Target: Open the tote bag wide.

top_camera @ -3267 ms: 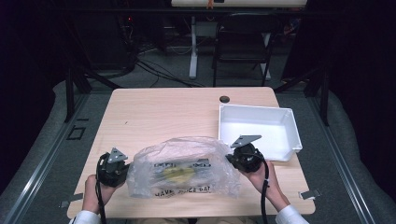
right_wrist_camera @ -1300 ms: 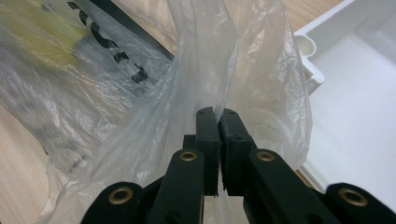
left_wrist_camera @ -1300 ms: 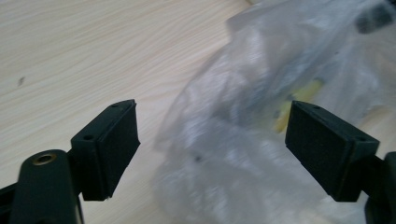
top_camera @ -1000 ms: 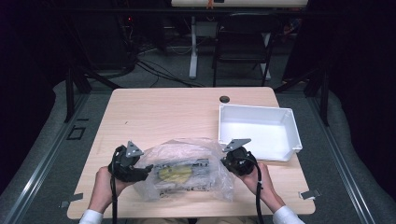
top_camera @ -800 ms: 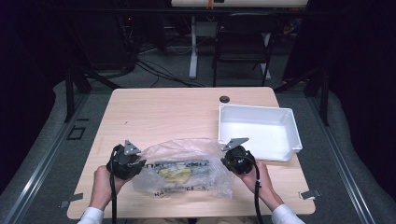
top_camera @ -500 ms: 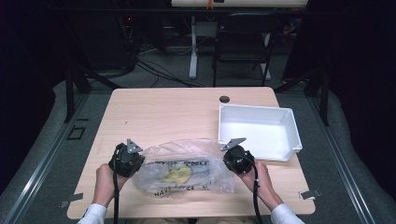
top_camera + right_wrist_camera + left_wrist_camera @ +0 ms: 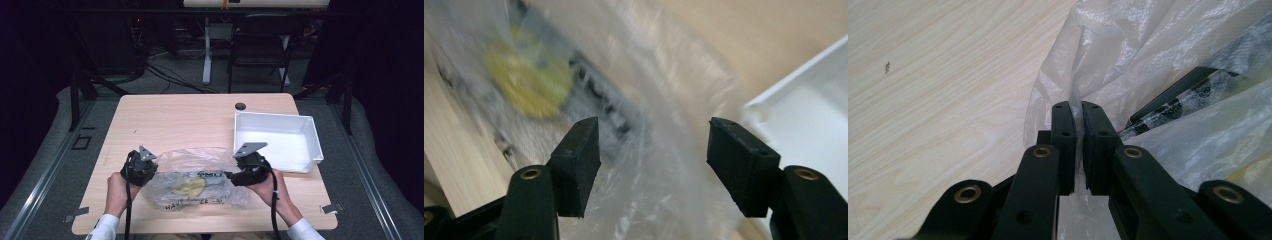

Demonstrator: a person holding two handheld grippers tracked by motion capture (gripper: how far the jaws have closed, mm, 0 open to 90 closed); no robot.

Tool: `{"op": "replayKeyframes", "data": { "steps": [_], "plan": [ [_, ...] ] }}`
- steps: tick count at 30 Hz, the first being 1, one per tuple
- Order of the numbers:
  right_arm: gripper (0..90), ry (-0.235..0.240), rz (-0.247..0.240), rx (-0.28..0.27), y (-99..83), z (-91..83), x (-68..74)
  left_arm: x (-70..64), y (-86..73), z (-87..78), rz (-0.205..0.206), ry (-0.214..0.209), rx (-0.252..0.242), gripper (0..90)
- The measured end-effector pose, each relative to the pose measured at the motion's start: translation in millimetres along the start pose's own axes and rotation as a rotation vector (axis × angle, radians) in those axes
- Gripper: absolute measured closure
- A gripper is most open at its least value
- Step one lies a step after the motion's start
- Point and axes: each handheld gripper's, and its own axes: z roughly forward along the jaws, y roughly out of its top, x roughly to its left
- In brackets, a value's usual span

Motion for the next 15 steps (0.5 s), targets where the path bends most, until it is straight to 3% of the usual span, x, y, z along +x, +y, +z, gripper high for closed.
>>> {"op": "replayKeyframes", "data": {
  "steps": [2, 4, 7, 9, 15],
  "plan": [
    [43.0, -0.021, -0.025, 0.081, -0.8, 19.3, 4.5, 0.4, 0.4, 0.9, 0.0, 0.01, -0.006, 85.1],
    [61.3, -0.085, -0.035, 0.14, -3.2, 36.1, 2.8, 1.7, 0.2, 2.0, -0.001, 0.014, -0.005, 85.2],
    [78.8, -0.104, -0.01, 0.147, -5.6, 43.1, -6.3, 4.6, -0.5, 4.1, -0.006, 0.018, 0.002, 85.2],
    [84.5, -0.1, 0.006, 0.142, -7.0, 46.4, -10.8, 5.7, -0.9, 6.8, -0.013, 0.016, 0.001, 85.2],
    [85.9, -0.102, -0.003, 0.17, -8.4, 56.9, -10.9, 6.4, 0.1, 16.1, 0.0, 0.031, 0.036, 85.3]
  ]
}}
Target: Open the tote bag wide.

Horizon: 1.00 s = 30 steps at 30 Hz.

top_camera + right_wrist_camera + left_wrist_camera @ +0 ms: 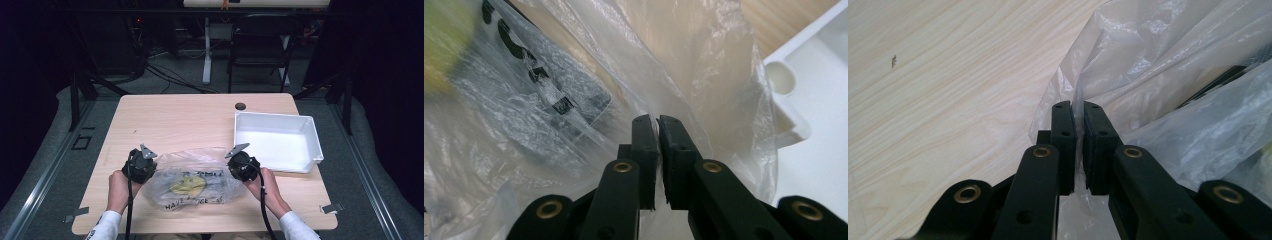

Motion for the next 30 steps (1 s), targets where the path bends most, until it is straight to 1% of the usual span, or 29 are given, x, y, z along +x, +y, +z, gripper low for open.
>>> {"op": "replayKeyframes", "data": {
  "steps": [1, 2, 5, 7, 9, 15, 16, 17, 20, 22, 24, 25, 27, 30],
  "plan": [
    [85.7, 0.002, -0.005, 0.01, 0.0, 2.4, -0.1, 0.6, -0.1, 1.5, -0.001, -0.004, 0.006, 85.3],
    [85.5, 0.003, 0.006, 0.013, -0.5, 4.0, 0.7, 1.1, -0.3, 3.9, 0.0, -0.002, 0.016, 85.2],
    [84.9, 0.008, -0.005, 0.047, -1.4, 9.3, 1.2, 3.2, -1.2, 11.9, 0.001, -0.016, 0.046, 84.8],
    [84.5, 0.01, -0.004, 0.051, -2.8, 13.2, 2.8, 4.5, -2.0, 17.1, 0.003, -0.023, 0.069, 84.2],
    [84.2, 0.008, -0.014, 0.071, -3.0, 15.2, 4.0, 5.8, -3.1, 21.5, 0.0, -0.029, 0.086, 83.5],
    [83.8, 0.019, -0.025, 0.099, -4.6, 20.7, 5.5, 9.4, -6.4, 31.5, -0.007, -0.041, 0.127, 81.6],
    [83.8, 0.016, -0.028, 0.102, -4.9, 21.0, 5.5, 9.9, -6.8, 33.2, -0.001, -0.047, 0.141, 81.2],
    [83.8, 0.018, -0.028, 0.105, -5.1, 21.5, 5.7, 10.3, -7.3, 35.2, 0.001, -0.062, 0.161, 80.2],
    [84.0, 0.021, -0.029, 0.115, -5.9, 23.0, 6.7, 10.8, -8.9, 38.9, 0.008, -0.072, 0.19, 77.1],
    [84.0, 0.023, -0.04, 0.129, -6.1, 23.6, 6.8, 12.1, -9.1, 38.9, 0.012, -0.071, 0.193, 74.2],
    [84.0, 0.023, -0.044, 0.142, -6.3, 23.9, 7.1, 13.8, -9.7, 38.7, 0.01, -0.07, 0.2, 68.5],
    [84.0, 0.026, -0.043, 0.145, -6.6, 24.3, 7.2, 14.9, -10.5, 39.0, 0.006, -0.079, 0.2, 67.2],
    [84.2, 0.028, -0.045, 0.155, -6.9, 24.2, 7.1, 16.5, -11.4, 39.8, 0.004, -0.082, 0.208, 63.6],
    [84.1, 0.026, -0.052, 0.171, -7.5, 23.8, 6.8, 15.5, -11.3, 39.7, 0.023, -0.08, 0.213, 63.5]
  ]
}}
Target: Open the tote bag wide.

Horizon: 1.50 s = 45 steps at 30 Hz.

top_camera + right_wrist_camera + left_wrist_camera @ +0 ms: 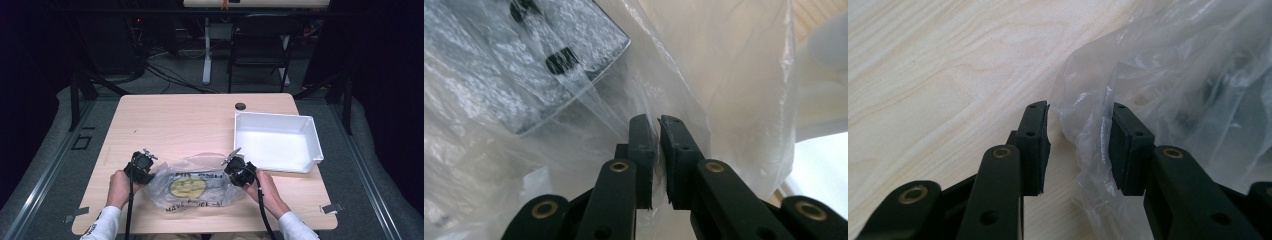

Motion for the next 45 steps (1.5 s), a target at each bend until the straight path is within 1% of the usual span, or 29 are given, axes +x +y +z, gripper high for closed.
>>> {"op": "replayKeyframes", "data": {
  "steps": [1, 2, 4, 5, 6, 7, 9, 11, 12, 14, 15, 16, 18, 19, 21, 22, 24, 27, 28, 29, 30, 31, 32, 34, 38, 40, 42, 43, 45],
  "plan": [
    [84.1, 0.001, -0.001, 0.003, -0.1, 0.1, -0.1, -0.6, 0.0, 0.2, 0.003, -0.002, -0.003, 63.9],
    [84.0, -0.014, -0.013, 0.016, 0.1, -0.3, -0.3, -0.8, 0.1, 0.4, 0.008, -0.001, -0.003, 64.8],
    [83.8, -0.017, -0.006, 0.007, -0.6, 0.9, 0.7, -1.2, -0.2, 1.3, 0.01, 0.005, -0.004, 64.8],
    [83.7, -0.022, -0.02, 0.027, -0.2, 0.5, 0.0, -1.2, -0.4, 1.5, 0.01, 0.006, -0.006, 64.7],
    [83.6, -0.023, -0.015, 0.02, -0.8, 2.2, 0.4, -0.9, -0.4, 1.6, 0.009, 0.007, -0.007, 63.9],
    [83.4, -0.028, -0.02, 0.034, -1.3, 3.6, 0.2, -0.6, -0.3, 1.7, 0.008, 0.011, -0.009, 60.9],
    [83.2, -0.027, -0.013, 0.029, -1.9, 4.7, 0.4, 0.3, -0.5, 2.1, 0.002, 0.01, -0.011, 59.7],
    [82.3, -0.03, -0.019, 0.045, -2.0, 5.1, -0.8, 2.9, -0.1, 0.3, -0.015, 0.006, 0.001, 51.9],
    [81.7, -0.031, -0.016, 0.045, -2.6, 5.9, -1.0, 4.8, -0.2, -1.8, -0.028, 0.005, -0.006, 46.3],
    [80.8, -0.033, -0.014, 0.049, -3.3, 6.3, -1.4, 10.0, -0.9, -10.6, -0.067, -0.003, -0.041, 37.4],
    [80.2, -0.03, -0.015, 0.046, -3.8, 6.2, -2.2, 12.6, -1.6, -15.8, -0.093, -0.012, -0.073, 33.6],
    [79.9, -0.03, -0.006, 0.04, -4.3, 5.7, -2.6, 15.7, -2.2, -23.0, -0.117, -0.019, -0.102, 31.0],
    [79.5, -0.021, -0.009, 0.043, -4.5, 4.0, -4.5, 18.9, -3.0, -32.3, -0.144, -0.031, -0.144, 26.9],
    [79.4, -0.017, -0.01, 0.042, -4.6, 3.6, -4.7, 20.1, -3.3, -37.1, -0.151, -0.033, -0.157, 24.4],
    [79.4, -0.016, -0.004, 0.035, -4.9, 3.8, -4.0, 21.2, -4.1, -43.8, -0.167, -0.036, -0.185, 23.1],
    [79.4, -0.013, -0.002, 0.025, -4.7, 3.3, -3.1, 22.2, -4.4, -47.5, -0.169, -0.048, -0.19, 21.9],
    [79.4, -0.013, -0.001, 0.024, -4.6, 3.0, -3.0, 23.2, -5.3, -50.8, -0.178, -0.053, -0.207, 21.3],
    [79.4, -0.006, 0.003, 0.016, -4.6, 2.0, -3.9, 25.7, -6.9, -54.3, -0.191, -0.082, -0.226, 19.2],
    [79.4, 0.004, 0.005, 0.015, -4.3, 0.4, -5.5, 26.1, -7.1, -55.5, -0.194, -0.096, -0.23, 17.1],
    [79.6, 0.006, 0.016, -0.005, -4.8, 0.3, -5.5, 26.0, -7.0, -56.7, -0.192, -0.105, -0.243, 16.5],
    [79.6, 0.006, 0.016, -0.005, -4.8, 0.3, -5.5, 24.8, -6.4, -58.0, -0.197, -0.115, -0.26, 16.5],
    [79.6, 0.013, 0.013, -0.005, -4.6, -0.6, -6.1, 23.8, -5.3, -60.1, -0.189, -0.127, -0.273, 15.7],
    [79.6, 0.015, 0.018, -0.015, -4.6, -0.7, -5.8, 21.4, -3.7, -62.0, -0.185, -0.126, -0.29, 15.4],
    [79.6, 0.018, 0.018, -0.019, -4.2, -1.4, -5.7, 16.2, 0.1, -67.2, -0.163, -0.131, -0.314, 14.2],
    [79.5, 0.013, 0.016, -0.016, -4.1, -1.6, -5.1, -0.8, 6.2, -81.2, -0.11, -0.112, -0.333, 14.2],
    [79.5, 0.016, 0.017, -0.018, -4.4, -1.2, -5.8, -13.0, 6.0, -88.4, -0.074, -0.114, -0.326, 14.1],
    [79.5, 0.014, 0.019, -0.019, -4.8, -1.3, -6.4, -26.3, 2.4, -93.5, -0.031, -0.113, -0.311, 14.1],
    [79.4, 0.013, 0.02, -0.015, -4.9, -1.3, -6.3, -33.2, -0.5, -94.9, -0.01, -0.119, -0.305, 14.0],
    [79.5, 0.015, 0.014, -0.01, -5.0, -1.2, -6.4, -45.6, -4.1, -96.0, 0.029, -0.119, -0.279, 14.0]
  ]
}}
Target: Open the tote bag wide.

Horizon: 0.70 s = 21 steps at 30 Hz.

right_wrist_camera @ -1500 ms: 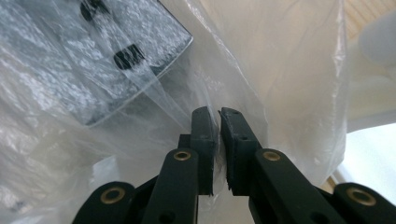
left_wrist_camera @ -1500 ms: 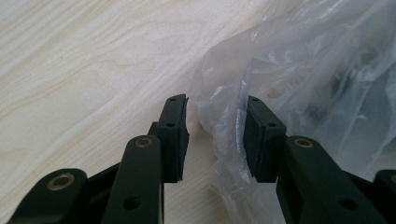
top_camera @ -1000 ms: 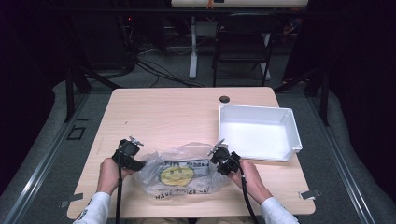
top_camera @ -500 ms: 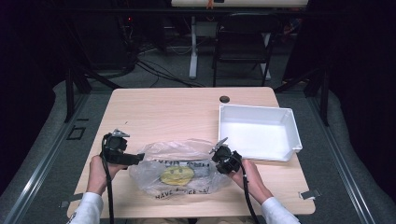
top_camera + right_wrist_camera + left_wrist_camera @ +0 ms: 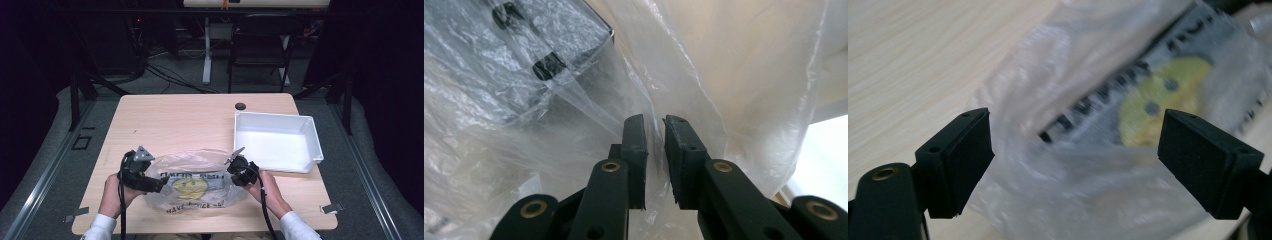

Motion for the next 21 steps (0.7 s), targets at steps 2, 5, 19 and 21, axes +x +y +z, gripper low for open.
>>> {"op": "replayKeyframes", "data": {
  "steps": [2, 5, 19, 21],
  "plan": [
    [79.5, -0.004, 0.002, -0.01, -0.3, 1.0, 0.9, -10.3, -1.8, 1.7, 0.035, -0.006, 0.03, 13.8],
    [79.5, -0.006, 0.01, -0.02, -0.8, 2.0, 1.8, -23.6, -6.3, 6.5, 0.099, 0.007, 0.084, 14.2],
    [79.8, -0.009, 0.007, 0.007, -1.0, 6.0, -0.4, -9.4, -24.9, 25.0, 0.133, 0.005, 0.207, 58.3],
    [79.8, -0.007, 0.003, 0.015, -0.8, 5.8, -1.1, -3.9, -28.2, 28.0, 0.119, 0.012, 0.212, 66.8]
  ]
}}
